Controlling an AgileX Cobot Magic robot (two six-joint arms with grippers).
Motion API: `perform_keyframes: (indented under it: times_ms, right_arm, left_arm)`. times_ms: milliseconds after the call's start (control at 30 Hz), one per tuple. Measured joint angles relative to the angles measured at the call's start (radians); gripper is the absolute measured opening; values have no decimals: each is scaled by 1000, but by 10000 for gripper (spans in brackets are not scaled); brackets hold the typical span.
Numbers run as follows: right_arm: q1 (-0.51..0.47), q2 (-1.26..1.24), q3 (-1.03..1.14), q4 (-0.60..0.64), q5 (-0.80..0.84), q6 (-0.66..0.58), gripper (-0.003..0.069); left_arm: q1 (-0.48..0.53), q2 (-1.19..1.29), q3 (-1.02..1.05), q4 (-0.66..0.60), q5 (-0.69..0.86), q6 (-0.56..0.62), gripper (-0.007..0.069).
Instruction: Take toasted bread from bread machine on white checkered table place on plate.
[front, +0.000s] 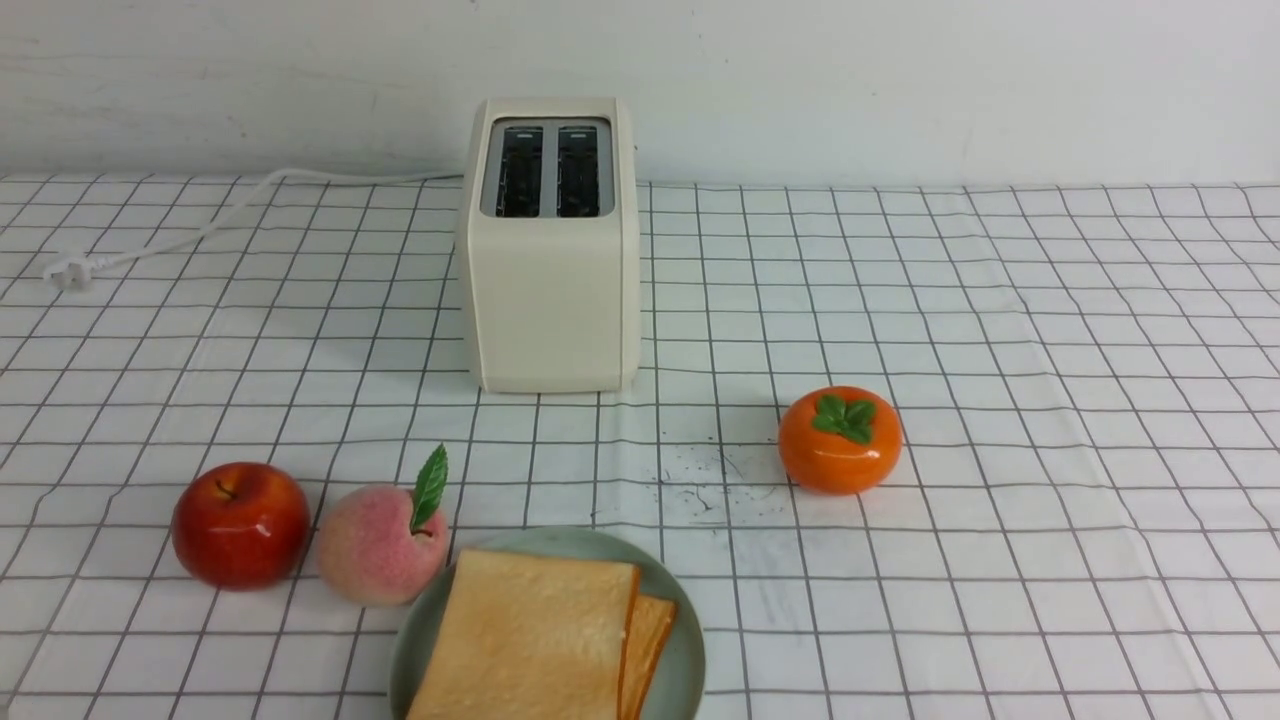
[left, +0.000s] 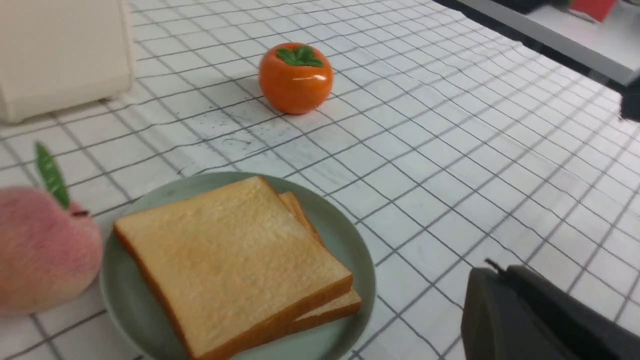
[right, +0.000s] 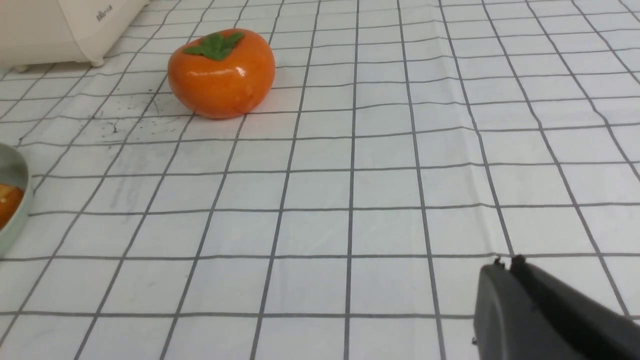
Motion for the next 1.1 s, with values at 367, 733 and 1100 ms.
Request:
perform_keyframes:
  times_ms: [367, 733, 1100]
  right_arm:
    - [0, 0, 0, 0, 0, 1, 14]
    - [-1, 0, 0, 0, 1, 1, 22]
    - [-1, 0, 0, 0, 1, 1, 33]
  left_arm:
    - [537, -345, 60, -514, 2, 730, -13]
    - [883, -375, 216, -792, 151, 906, -13]
    - [883, -375, 217, -774, 201, 687, -13]
